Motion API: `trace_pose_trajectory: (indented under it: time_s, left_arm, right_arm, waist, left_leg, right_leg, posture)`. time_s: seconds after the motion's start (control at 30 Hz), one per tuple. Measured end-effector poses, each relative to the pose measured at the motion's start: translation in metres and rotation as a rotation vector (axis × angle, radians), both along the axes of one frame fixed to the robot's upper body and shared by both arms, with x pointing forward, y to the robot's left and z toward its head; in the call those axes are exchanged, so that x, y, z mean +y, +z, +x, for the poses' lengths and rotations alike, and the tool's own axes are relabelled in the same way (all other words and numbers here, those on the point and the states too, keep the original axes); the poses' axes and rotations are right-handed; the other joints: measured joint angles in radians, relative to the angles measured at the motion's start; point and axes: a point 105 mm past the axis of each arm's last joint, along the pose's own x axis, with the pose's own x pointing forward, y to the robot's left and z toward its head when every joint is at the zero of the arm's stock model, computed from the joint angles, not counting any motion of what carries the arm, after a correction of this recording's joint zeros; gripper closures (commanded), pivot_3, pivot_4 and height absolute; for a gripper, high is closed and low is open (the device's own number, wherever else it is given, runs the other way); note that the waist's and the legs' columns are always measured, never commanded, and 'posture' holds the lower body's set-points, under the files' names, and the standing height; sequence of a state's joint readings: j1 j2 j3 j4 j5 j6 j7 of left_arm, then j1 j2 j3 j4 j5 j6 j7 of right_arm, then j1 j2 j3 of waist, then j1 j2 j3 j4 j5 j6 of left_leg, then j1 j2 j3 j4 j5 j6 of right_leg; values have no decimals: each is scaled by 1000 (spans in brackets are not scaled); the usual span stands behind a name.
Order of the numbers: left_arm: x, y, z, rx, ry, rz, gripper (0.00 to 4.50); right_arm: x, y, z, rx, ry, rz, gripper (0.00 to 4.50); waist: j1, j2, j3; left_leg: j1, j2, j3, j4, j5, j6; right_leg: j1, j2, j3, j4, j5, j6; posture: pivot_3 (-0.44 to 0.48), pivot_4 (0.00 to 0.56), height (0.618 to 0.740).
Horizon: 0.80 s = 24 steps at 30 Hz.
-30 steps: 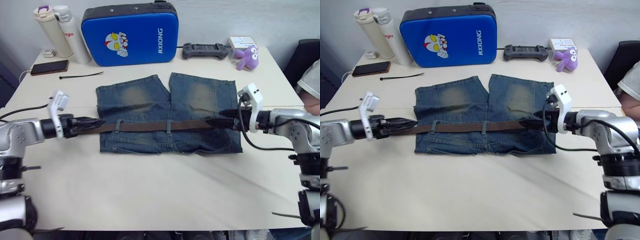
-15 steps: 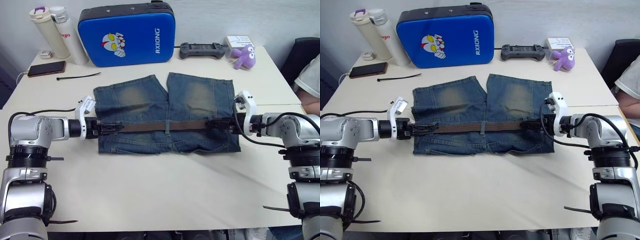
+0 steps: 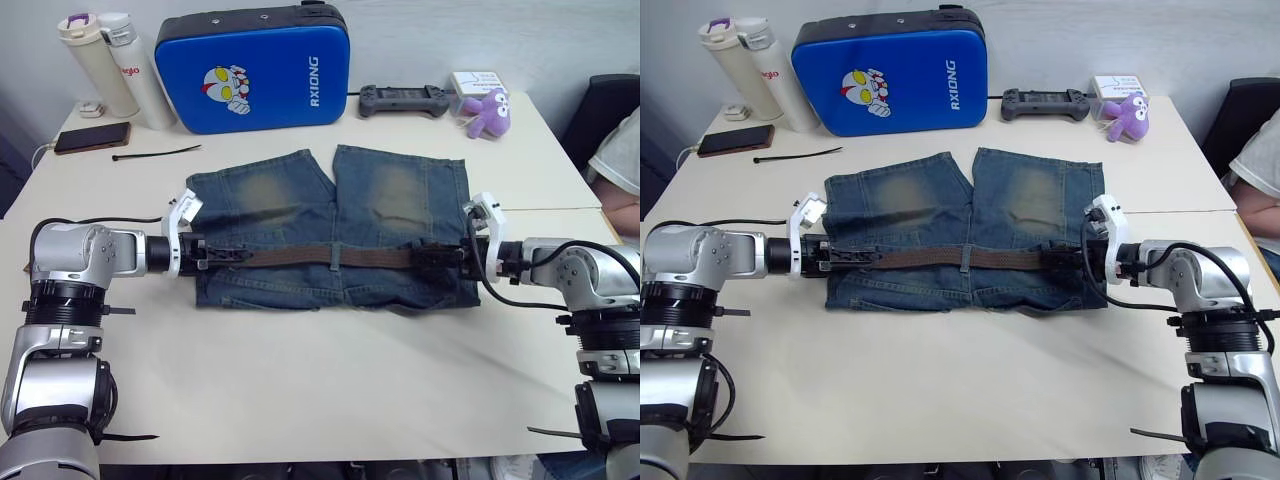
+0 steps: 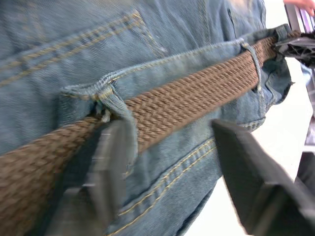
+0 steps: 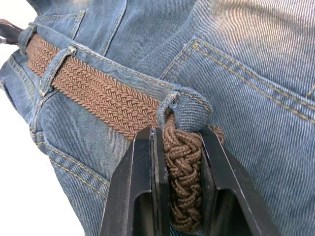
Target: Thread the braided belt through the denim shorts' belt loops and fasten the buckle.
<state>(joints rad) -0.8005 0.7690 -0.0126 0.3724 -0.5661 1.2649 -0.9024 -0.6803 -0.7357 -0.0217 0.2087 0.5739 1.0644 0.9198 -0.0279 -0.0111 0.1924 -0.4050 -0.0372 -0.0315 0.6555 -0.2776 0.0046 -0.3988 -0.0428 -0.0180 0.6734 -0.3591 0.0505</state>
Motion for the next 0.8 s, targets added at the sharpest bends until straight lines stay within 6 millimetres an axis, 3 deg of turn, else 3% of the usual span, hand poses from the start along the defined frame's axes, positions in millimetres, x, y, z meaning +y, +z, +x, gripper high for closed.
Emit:
trace_pose_trajectory:
  time_s: [0.07,0.47,0.6,0.67,0.8]
  left_arm:
    - [0,0,0,-1,-4,-1,4468]
    - [13,18,-7,-65,-12,-17,4500]
    - [13,18,-47,-166,-204,42,4500]
    - [6,15,-67,-208,-296,-5,4500]
    - [3,19,-85,-306,-369,-42,4500]
  right_arm:
    - [0,1,0,-2,0,1,4148]
    - [2,2,-9,-34,15,9,4148]
    - [1,7,-14,-176,18,-12,4148]
    - [2,7,-31,-276,63,-6,4148]
    - [4,4,-55,-462,114,-58,4148]
  waist:
    - [1,0,0]
    - [1,0,0]
    - [-1,0,0]
    - [6,0,0]
    - [24,0,0]
  left_leg:
    - [0,0,0,0,0,0]
    - [0,0,0,0,0,0]
    - [1,0,2,-4,0,0]
    - [0,1,2,-5,0,0]
    - [3,0,2,-2,-1,1]
  right_leg:
    - [0,0,0,0,0,0]
    - [-1,0,0,0,0,0]
    - [-2,0,3,-1,0,0]
    - [-2,0,3,-2,0,0]
    - [2,0,3,-5,0,0]
  posture:
    - [0,150,740]
    - [0,150,740]
    - [0,150,740]
    - [0,150,740]
    - [0,150,740]
